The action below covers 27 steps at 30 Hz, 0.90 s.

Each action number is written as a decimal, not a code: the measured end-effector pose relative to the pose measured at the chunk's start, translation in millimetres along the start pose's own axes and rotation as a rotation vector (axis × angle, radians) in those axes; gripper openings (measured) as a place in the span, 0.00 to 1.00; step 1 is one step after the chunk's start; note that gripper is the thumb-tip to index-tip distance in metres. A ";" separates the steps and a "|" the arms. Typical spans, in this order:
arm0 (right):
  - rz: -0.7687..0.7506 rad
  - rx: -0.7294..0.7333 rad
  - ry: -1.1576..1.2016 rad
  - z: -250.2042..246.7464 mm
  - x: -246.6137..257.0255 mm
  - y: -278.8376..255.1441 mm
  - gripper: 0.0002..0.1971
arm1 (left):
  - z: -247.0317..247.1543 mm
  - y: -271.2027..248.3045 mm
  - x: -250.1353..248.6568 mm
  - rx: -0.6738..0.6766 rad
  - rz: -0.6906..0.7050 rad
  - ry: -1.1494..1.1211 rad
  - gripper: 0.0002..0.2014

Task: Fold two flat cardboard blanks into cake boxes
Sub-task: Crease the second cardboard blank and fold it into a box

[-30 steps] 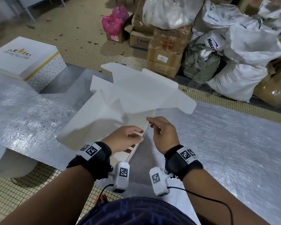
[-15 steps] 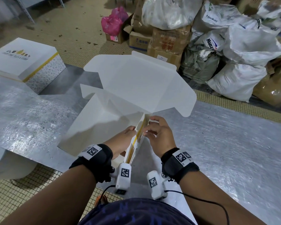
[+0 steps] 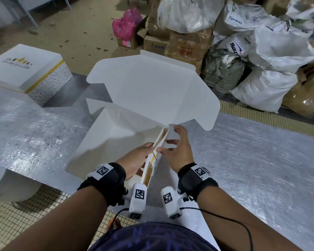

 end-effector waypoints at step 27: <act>0.393 0.060 0.274 -4.9 15.9 7.3 0.15 | 1.7 -1.8 -6.9 -0.013 0.075 0.180 0.23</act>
Point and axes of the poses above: each hand's wrist, its own y-axis towards the middle knuckle, its own z-axis out of the palm, x = y × z, the point moved 3 cm from there along y, towards the middle knuckle
